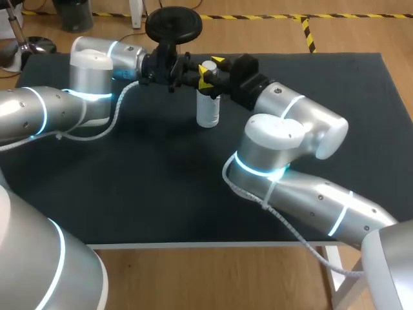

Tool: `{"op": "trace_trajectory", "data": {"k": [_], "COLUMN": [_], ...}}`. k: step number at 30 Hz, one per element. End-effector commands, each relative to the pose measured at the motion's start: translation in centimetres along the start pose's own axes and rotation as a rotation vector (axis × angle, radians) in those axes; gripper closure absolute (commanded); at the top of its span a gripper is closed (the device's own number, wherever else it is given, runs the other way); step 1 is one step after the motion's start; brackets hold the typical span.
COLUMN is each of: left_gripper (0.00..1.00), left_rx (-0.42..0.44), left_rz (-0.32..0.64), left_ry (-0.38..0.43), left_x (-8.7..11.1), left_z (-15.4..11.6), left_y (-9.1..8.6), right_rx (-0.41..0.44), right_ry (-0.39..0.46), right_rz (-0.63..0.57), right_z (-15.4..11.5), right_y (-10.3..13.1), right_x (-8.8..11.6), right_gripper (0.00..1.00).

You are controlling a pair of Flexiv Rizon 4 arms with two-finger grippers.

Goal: Unscrew the bottle cap

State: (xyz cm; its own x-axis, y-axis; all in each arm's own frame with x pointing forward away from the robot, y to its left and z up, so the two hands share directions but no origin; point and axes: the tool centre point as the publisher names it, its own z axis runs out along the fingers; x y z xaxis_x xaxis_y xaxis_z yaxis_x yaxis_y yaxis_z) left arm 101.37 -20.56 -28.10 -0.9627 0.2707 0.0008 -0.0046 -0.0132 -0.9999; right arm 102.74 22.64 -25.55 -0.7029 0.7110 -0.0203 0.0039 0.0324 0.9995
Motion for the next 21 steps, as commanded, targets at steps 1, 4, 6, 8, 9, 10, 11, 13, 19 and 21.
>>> {"op": "trace_trajectory", "data": {"k": [1,4,6,8,9,10,11,13,19,21], "left_gripper": [1.00,1.00,1.00,1.00,1.00,1.00,1.00,1.00,1.00,1.00], "left_rx": [0.003,0.003,0.003,0.003,0.003,0.003,0.003,0.003,0.003,0.003], "left_rz": [0.000,0.000,0.000,0.000,0.000,0.000,0.000,0.000,0.000,0.000], "left_ry": [0.007,0.007,0.007,0.007,0.007,0.007,0.007,0.007,0.007,0.007], "left_x": [0.0,0.0,0.0,0.0,0.0,0.0,0.0,0.0,0.0,0.0], "left_z": [-0.1,-0.1,-0.1,-0.1,-0.1,-0.1,-0.1,-0.1,-0.1,-0.1], "left_y": [0.1,0.1,0.1,0.1,0.1,0.1,0.1,0.1,0.1,0.1], "right_rx": [0.008,0.017,0.028,0.031,0.035,0.039,0.042,0.048,0.066,0.073], "right_ry": [0.039,0.096,0.165,0.209,0.230,0.240,0.275,0.302,0.440,0.506], "right_rz": [0.005,0.018,0.028,0.030,0.031,0.033,0.034,0.030,0.036,0.044], "right_z": [-0.1,0.0,0.3,0.4,0.5,0.6,0.6,0.7,0.8,0.9], "right_y": [0.0,0.1,0.1,0.1,0.1,0.0,-0.1,-0.3,-0.8,-0.9], "right_x": [-0.8,-0.9,-1.0,-1.1,-1.1,-1.1,-1.1,-0.9,-0.3,-0.2], "right_gripper": [1.00,1.00,1.00,1.00,1.00,1.00,1.00,1.00,1.00,1.00]}}
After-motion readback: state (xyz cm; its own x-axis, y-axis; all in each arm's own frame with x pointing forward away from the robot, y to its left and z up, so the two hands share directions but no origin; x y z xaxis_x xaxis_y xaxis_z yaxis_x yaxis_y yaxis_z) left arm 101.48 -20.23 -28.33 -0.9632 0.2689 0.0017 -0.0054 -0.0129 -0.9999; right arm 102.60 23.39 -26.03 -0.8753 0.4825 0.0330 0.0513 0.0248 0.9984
